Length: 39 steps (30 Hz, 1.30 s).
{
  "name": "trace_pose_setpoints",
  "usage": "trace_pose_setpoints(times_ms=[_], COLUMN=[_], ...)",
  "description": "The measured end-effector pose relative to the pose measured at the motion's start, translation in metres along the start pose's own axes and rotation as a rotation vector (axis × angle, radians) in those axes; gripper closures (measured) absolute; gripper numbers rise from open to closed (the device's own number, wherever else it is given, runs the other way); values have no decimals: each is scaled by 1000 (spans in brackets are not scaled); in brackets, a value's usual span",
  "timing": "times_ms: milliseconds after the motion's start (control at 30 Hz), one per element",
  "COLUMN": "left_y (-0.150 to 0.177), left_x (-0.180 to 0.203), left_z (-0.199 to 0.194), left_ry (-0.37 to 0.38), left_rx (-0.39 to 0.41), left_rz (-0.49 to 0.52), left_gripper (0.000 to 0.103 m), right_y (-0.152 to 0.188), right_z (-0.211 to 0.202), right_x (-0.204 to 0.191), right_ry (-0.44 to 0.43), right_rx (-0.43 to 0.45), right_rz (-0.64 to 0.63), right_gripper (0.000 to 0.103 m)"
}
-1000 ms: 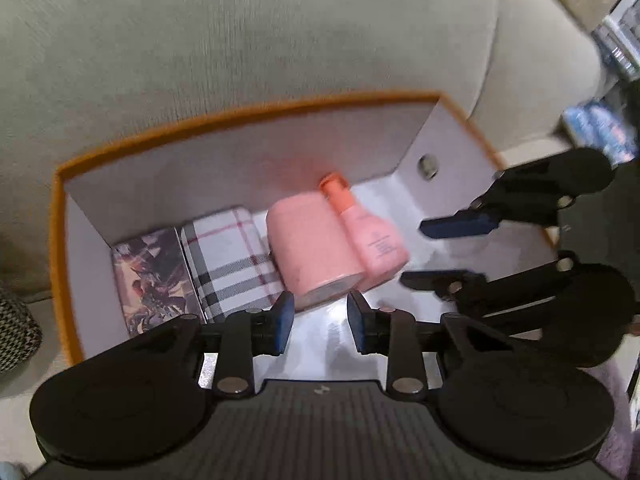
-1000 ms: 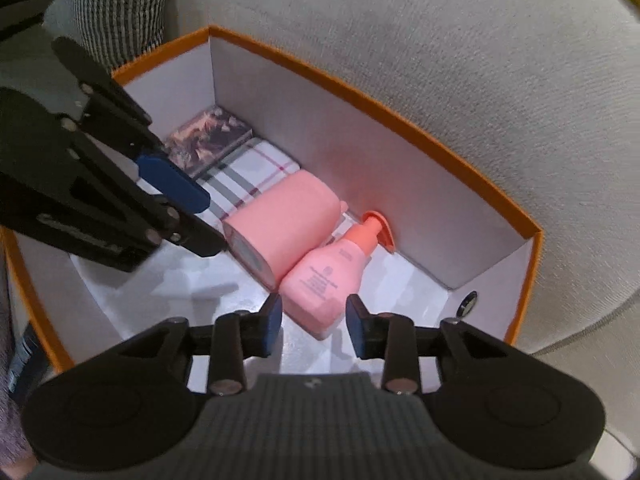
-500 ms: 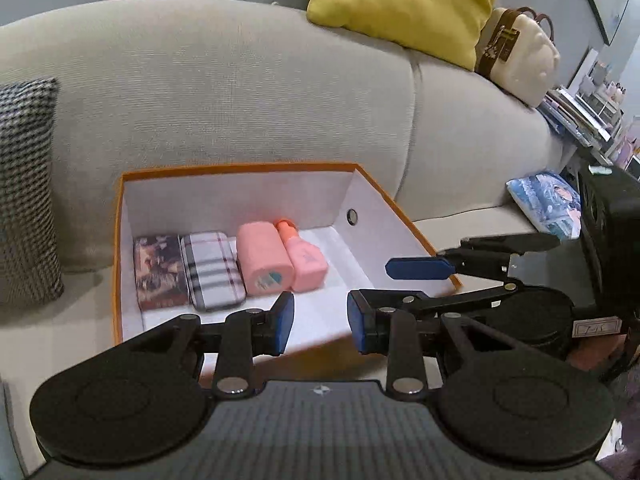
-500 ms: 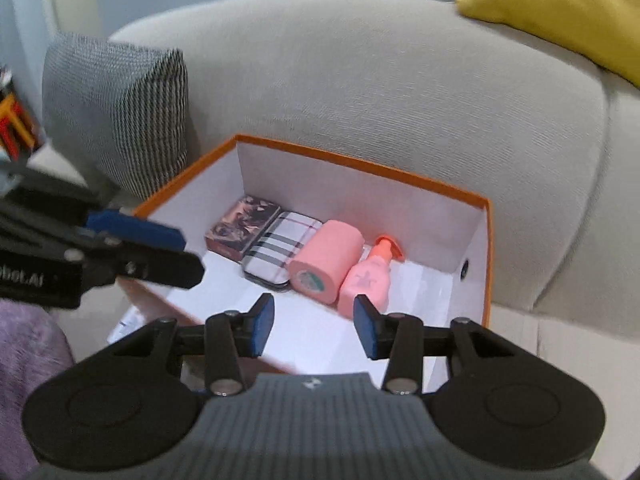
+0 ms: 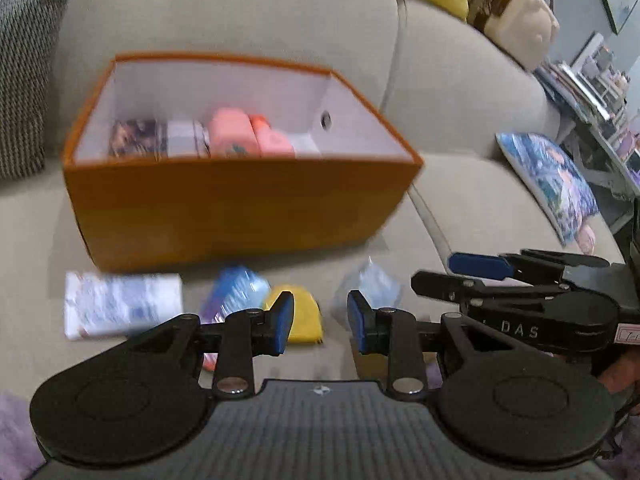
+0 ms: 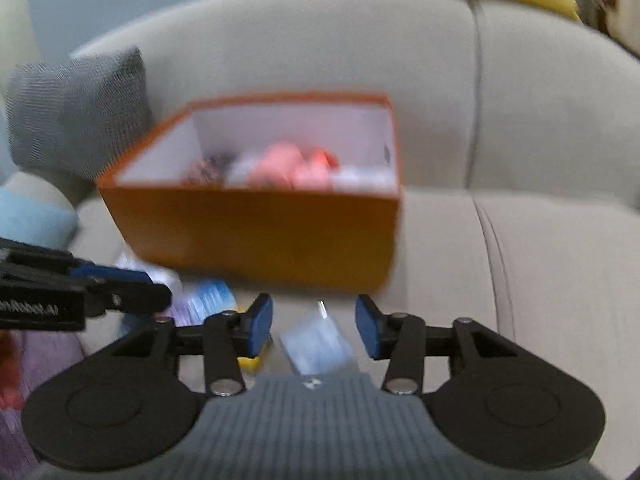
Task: Organize rigid objects
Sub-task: 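Withdraw both grippers from the orange box toward the items on the sofa, then grasp the brown square box with the left gripper while the right grasps the clear cube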
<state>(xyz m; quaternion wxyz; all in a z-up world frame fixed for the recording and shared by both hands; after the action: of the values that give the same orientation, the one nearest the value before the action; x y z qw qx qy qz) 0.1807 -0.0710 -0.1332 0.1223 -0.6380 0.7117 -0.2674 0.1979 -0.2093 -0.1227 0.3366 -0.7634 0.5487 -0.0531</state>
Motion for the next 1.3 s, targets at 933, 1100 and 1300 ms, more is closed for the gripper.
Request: trace_pose_setpoints(times_ms=[933,1100,1300], left_y=[50,58,55], left_x=[96,101,97], left_z=[71,77,71], left_ry=[-126,-144,-149], left_rx=[-202,-201,-169], left_rz=[53,86,127], left_gripper=[18,19,28], right_y=[56,57,55], right_z=[-20,-18,-17], right_x=[70,69,64], right_ry=[35,22,37], right_rx=[30,37,21], right_rz=[264,259,222], right_gripper=[99,99,96])
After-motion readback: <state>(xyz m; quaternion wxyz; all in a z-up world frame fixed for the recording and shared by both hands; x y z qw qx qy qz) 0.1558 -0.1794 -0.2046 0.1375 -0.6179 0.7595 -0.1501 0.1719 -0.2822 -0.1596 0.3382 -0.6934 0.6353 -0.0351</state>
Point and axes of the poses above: each gripper's, at about its wrist camera, not at the fingertips, and z roughly the way its jaws point, x to its right, y to its underside, the point moved 10 cm from there along z, roughly the way its jaws point, and after that the axes turned 12 degrees about -y, right-handed, at the moved point
